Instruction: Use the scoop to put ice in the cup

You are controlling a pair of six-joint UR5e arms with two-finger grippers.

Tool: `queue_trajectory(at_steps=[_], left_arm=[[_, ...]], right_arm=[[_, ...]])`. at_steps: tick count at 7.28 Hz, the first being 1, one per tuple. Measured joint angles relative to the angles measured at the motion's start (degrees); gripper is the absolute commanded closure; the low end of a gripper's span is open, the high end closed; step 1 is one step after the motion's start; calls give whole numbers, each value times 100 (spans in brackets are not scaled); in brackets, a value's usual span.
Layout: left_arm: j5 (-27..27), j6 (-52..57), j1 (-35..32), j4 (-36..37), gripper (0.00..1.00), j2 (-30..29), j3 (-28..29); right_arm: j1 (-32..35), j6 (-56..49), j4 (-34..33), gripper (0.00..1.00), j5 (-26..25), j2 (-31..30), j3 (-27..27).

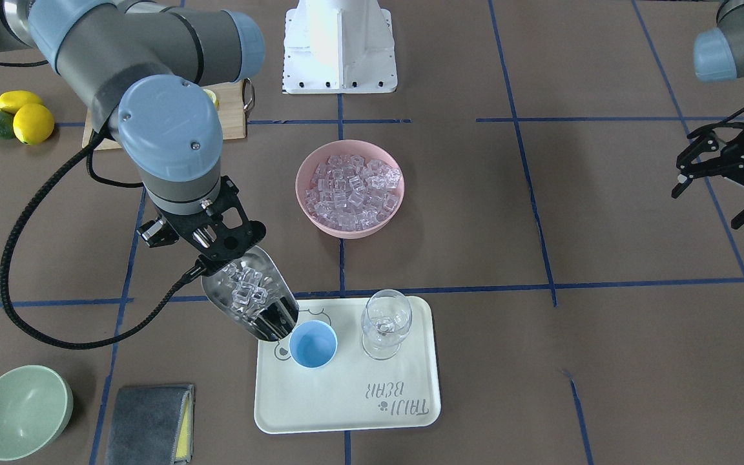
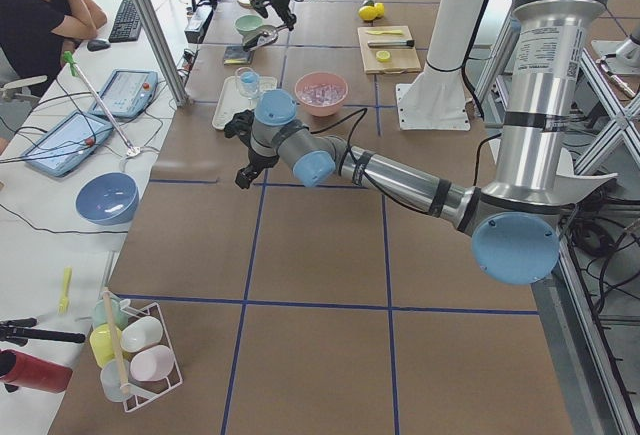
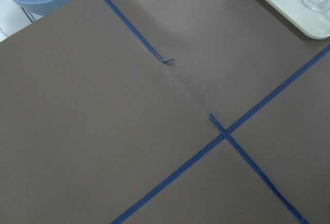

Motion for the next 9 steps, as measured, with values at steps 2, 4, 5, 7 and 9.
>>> queue_trajectory(at_steps=[2, 4, 5, 7, 9], left_arm=[[-15, 1, -163, 385, 0, -43, 17], [-243, 1, -210, 481, 0, -72, 104], [-339, 1, -220, 489, 0, -76, 159], [-401, 1, -235, 491, 0, -77, 213], [-415, 7, -240, 486, 0, -79, 294]], right_arm=[[-55, 6, 5, 100, -16, 196, -469], [-75, -11, 8, 100, 9, 540, -959], [-109, -43, 8, 100, 18, 613, -1084], [-214, -102, -5, 100, 16, 726, -1348], [-278, -188, -125, 100, 0, 1076, -1856]])
